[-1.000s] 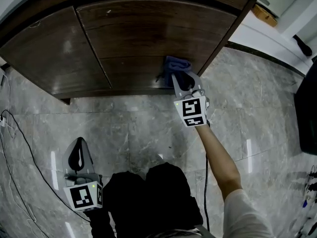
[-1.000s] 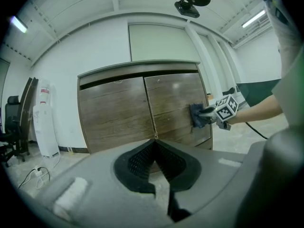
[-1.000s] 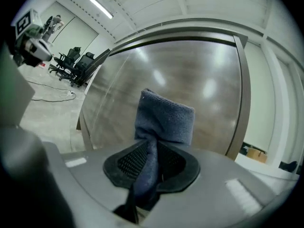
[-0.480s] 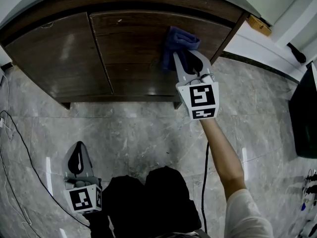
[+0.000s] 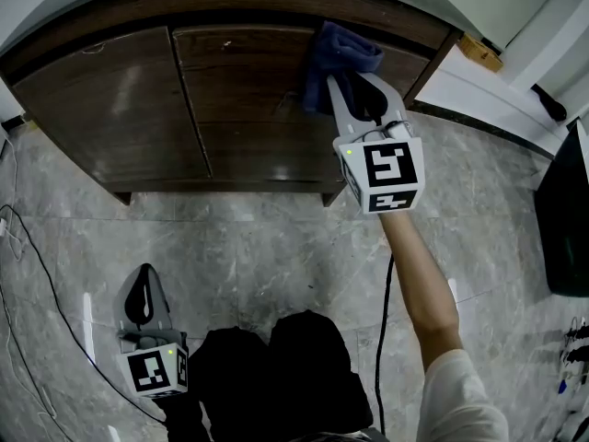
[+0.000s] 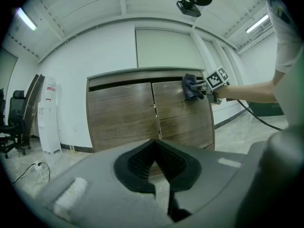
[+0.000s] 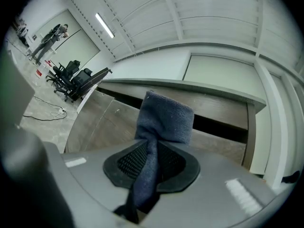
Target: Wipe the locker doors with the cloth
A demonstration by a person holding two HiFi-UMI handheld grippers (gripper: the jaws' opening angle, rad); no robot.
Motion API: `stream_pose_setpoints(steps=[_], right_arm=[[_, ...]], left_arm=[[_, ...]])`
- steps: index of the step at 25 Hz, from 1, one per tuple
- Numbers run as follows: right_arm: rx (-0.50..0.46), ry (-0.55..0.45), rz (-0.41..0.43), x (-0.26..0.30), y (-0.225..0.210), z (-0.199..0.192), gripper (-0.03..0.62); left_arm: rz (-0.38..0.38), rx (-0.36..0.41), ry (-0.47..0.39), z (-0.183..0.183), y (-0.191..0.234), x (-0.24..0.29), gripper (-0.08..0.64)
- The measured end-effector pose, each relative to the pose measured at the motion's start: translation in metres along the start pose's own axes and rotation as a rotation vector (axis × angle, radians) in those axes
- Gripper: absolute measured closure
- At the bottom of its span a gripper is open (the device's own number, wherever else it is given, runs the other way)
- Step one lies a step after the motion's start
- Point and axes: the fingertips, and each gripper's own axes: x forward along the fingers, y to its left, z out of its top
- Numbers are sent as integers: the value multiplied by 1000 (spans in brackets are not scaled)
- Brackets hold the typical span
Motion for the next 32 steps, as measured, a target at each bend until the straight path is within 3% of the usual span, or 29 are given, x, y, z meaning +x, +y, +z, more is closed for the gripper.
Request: stream_pose_setpoints(steps=[11,32], right_arm=[[36,-72,-31,2,5,-2,522],[70,19,86,1,100,-115,522]], left_arm=[[-1,2,14,-6,-1,0,558],[26,8,54,-21,11,-1,558]])
